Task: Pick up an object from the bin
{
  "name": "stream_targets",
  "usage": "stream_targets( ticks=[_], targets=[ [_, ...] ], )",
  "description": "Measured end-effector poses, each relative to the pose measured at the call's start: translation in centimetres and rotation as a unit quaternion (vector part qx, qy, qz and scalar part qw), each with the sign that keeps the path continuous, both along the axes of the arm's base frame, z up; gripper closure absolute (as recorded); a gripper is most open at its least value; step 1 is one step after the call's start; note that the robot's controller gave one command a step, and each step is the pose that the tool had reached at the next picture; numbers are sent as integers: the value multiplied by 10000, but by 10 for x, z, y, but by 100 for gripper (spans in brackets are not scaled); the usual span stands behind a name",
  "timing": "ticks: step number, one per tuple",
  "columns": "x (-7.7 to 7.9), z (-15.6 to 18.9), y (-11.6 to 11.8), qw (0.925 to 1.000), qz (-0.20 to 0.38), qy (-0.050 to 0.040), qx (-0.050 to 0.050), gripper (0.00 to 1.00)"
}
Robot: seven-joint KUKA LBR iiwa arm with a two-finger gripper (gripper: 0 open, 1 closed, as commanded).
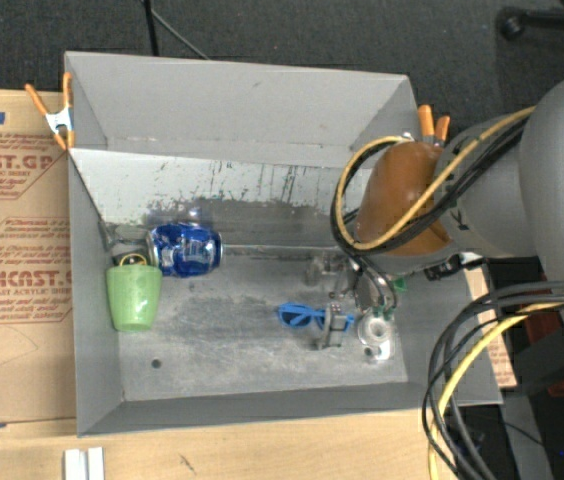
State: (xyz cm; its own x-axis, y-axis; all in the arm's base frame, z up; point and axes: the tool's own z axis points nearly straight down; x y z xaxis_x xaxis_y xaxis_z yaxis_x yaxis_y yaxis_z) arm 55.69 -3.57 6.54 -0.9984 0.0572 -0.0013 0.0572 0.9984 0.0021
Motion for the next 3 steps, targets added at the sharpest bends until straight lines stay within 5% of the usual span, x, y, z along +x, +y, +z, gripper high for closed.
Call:
stream_targets(
  ticks=[1,2,3],
  targets=[
    [-7,36,-6,9996,-279,-9,-6,0],
    [-19,34,12,9971,-763,12,-3,0],
    [-31,3,25,9798,-1999,23,-4,0]
  ],
)
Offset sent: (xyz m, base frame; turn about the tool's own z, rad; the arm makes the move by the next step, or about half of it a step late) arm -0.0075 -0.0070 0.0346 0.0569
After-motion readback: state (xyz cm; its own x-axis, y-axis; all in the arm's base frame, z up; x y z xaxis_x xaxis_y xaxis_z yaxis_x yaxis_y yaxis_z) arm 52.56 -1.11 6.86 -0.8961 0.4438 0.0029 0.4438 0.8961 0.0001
